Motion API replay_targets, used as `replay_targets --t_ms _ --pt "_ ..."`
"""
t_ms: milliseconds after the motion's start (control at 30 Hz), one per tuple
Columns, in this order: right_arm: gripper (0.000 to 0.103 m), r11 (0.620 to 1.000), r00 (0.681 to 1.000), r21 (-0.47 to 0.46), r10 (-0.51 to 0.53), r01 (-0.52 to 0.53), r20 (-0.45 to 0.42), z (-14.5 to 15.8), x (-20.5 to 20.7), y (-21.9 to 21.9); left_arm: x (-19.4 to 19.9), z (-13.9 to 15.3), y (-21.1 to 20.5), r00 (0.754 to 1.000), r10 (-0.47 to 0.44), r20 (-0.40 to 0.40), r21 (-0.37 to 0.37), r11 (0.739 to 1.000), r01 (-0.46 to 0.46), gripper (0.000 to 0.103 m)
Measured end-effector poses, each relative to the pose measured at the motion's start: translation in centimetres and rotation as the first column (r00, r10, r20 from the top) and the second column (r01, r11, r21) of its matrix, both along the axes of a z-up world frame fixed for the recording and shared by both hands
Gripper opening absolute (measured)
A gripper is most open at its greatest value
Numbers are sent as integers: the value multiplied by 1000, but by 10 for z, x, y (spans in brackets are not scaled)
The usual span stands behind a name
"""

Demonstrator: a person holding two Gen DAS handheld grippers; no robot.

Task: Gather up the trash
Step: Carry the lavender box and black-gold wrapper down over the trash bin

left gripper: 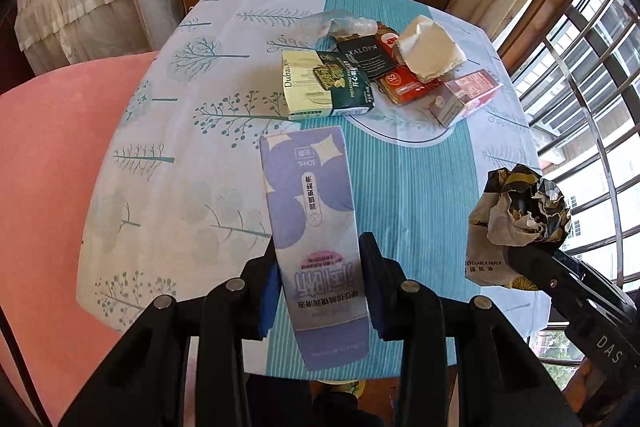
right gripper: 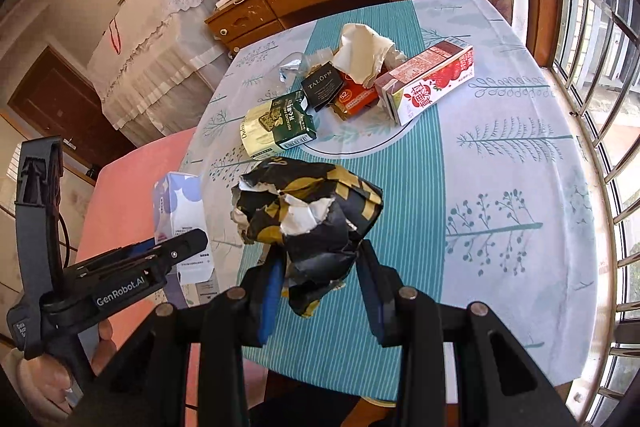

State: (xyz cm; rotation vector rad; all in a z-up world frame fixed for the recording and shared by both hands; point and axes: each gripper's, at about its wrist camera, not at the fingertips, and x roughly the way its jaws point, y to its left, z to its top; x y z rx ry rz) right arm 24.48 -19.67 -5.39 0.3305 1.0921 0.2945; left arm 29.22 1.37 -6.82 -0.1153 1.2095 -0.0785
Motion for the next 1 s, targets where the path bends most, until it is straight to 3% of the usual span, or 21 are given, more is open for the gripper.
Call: replay_targets --t_ms 400,633,1000 --pt "36 1000 996 16 23 -24 89 22 -88 -45 -98 29 -53 995 -25 95 34 999 22 35" --pt "36 996 996 14 84 -85 42 10 -130 -47 -158 33 -63 995 -34 94 66 997 28 35" --pt "36 998 998 15 59 -59 -9 -13 -165 -38 -192 25 -68 990 -130 62 124 985 121 35"
